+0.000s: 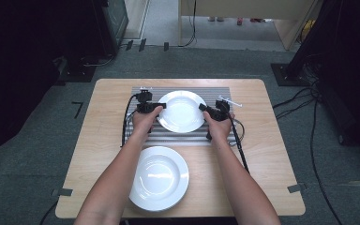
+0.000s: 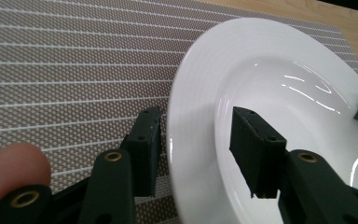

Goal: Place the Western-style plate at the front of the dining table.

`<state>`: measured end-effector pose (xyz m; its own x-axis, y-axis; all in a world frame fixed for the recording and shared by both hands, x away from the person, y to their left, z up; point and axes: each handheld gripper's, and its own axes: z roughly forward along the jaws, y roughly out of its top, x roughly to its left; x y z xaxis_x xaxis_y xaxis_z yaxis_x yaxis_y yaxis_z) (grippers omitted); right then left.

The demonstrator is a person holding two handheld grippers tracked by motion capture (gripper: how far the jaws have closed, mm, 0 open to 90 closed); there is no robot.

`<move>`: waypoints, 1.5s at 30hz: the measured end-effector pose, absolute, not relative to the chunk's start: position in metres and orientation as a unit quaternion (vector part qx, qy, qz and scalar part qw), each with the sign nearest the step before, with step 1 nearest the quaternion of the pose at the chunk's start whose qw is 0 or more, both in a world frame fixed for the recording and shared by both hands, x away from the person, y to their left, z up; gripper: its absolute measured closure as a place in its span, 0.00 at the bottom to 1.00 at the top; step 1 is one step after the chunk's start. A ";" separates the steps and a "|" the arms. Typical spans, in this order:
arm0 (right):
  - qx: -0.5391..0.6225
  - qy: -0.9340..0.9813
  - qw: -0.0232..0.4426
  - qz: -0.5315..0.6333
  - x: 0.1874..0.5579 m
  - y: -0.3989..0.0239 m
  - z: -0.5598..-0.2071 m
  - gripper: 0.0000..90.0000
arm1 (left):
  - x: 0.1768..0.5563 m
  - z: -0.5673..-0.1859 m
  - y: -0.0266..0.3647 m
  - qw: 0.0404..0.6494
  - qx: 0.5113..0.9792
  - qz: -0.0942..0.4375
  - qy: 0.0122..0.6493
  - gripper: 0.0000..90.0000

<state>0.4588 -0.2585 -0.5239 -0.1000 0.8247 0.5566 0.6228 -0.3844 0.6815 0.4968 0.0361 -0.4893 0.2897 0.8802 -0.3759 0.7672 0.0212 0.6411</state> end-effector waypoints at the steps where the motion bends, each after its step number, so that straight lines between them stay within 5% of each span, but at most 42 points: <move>1: 0.660 0.550 0.108 0.499 0.458 -0.259 -0.522 0.73 | 0.496 -0.488 0.037 0.403 0.697 0.070 0.589 0.56; 14: 0.601 0.616 0.152 0.486 0.441 -0.261 -0.495 0.62 | 0.464 -0.466 0.060 0.442 0.712 0.071 0.540 0.42; 22: 0.577 0.639 0.138 0.489 0.419 -0.261 -0.478 0.38 | 0.442 -0.453 0.075 0.436 0.727 0.080 0.525 0.22; 45: 0.538 0.666 0.168 0.488 0.357 -0.291 -0.461 0.35 | 0.367 -0.447 0.111 0.446 0.736 0.114 0.497 0.18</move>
<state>0.3571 -0.2909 -0.4606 -0.3642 0.8811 0.3016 0.5524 -0.0564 0.8317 0.3670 0.1110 -0.4467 0.4799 0.8332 -0.2747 0.6294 -0.1088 0.7694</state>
